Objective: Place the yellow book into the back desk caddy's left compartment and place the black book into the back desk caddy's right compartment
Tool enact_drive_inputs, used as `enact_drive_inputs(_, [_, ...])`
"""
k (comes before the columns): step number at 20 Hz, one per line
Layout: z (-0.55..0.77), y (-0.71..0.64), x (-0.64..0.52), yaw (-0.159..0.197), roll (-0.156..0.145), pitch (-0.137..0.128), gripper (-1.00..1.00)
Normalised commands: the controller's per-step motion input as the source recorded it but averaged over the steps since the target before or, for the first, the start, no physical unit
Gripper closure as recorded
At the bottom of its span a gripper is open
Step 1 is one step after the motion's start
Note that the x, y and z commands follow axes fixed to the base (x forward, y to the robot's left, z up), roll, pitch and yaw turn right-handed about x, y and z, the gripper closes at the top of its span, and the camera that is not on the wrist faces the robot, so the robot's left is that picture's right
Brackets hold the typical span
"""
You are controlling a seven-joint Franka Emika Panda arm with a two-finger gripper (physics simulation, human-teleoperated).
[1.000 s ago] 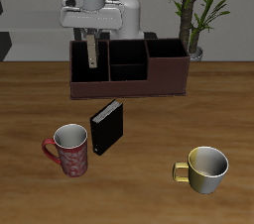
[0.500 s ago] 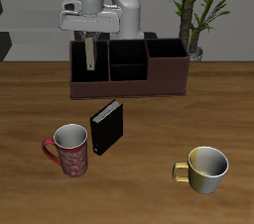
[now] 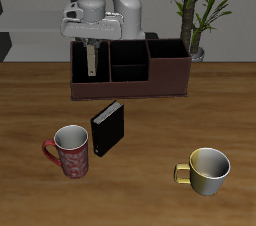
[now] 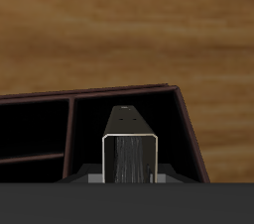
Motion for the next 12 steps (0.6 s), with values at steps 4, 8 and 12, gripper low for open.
enact_drive_inputs(4, [-0.16,-0.05,0.05,-0.021,-0.007,0.018,1.00])
enact_drive_inputs(8, [-0.17,-0.03,0.03,0.000,0.001,0.014,1.00])
enact_drive_inputs(12, [-0.26,-0.03,0.05,-0.024,0.002,0.045,1.00])
